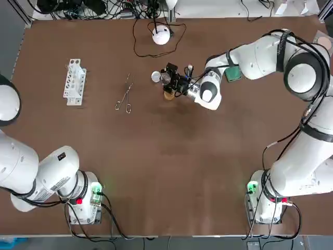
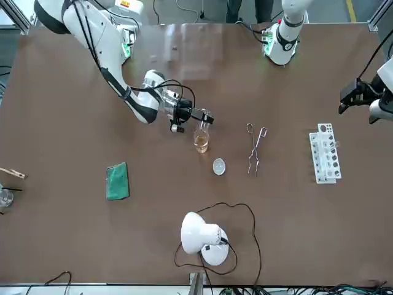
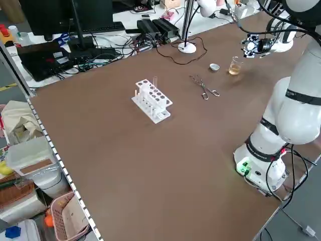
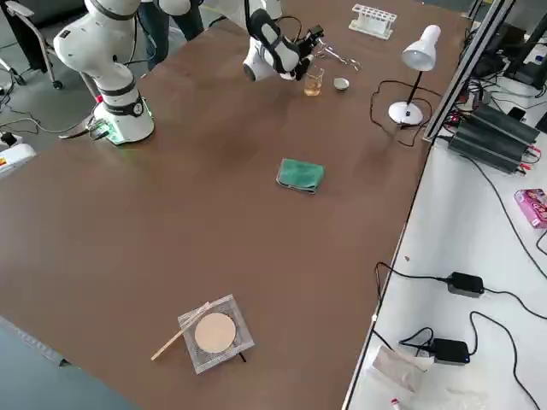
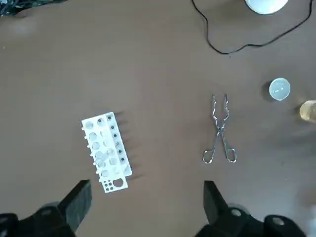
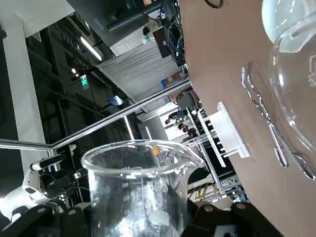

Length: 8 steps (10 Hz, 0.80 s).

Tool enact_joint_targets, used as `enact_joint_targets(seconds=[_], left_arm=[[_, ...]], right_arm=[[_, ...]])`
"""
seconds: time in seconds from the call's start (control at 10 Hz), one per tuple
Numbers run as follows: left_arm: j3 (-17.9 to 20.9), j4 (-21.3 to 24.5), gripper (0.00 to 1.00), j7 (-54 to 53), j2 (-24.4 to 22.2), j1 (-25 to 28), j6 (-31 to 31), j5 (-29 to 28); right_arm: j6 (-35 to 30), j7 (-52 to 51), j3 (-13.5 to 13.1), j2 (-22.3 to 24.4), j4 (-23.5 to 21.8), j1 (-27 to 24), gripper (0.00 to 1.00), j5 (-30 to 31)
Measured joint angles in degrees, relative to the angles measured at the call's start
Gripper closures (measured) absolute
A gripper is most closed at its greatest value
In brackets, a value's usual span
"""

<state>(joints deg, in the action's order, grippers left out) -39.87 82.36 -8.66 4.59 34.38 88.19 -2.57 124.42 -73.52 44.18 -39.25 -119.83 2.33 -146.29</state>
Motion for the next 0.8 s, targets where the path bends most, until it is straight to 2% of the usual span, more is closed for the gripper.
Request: enact_joint_targets(seconds=[0.3, 0.4, 0.6, 0.8], left_arm=[[0.9, -0.2, 0.0, 4.1, -0.1, -2.1, -0.4, -0.3], [3.8, -0.2, 0.0, 4.2, -0.1, -5.5, -0.6, -0.3], [14.8, -0.3, 0.0, 4.7, -0.3, -16.6, -2.4, -0.3], [21.4, -0.5, 0.0, 4.7, -0.5, -22.9, -2.9, -0.3]], right_arm=[[0.0, 0.0, 0.0, 0.0, -0.1, 0.0, 0.62, 0.1], [0.0, 0.0, 0.0, 0.0, -0.1, -0.1, 0.62, 0.2], [0.0, -0.1, 0.0, 0.0, -0.1, -0.5, 0.62, 1.2], [0.0, -0.4, 0.1, 1.2, -0.1, -1.2, 0.62, 2.1]])
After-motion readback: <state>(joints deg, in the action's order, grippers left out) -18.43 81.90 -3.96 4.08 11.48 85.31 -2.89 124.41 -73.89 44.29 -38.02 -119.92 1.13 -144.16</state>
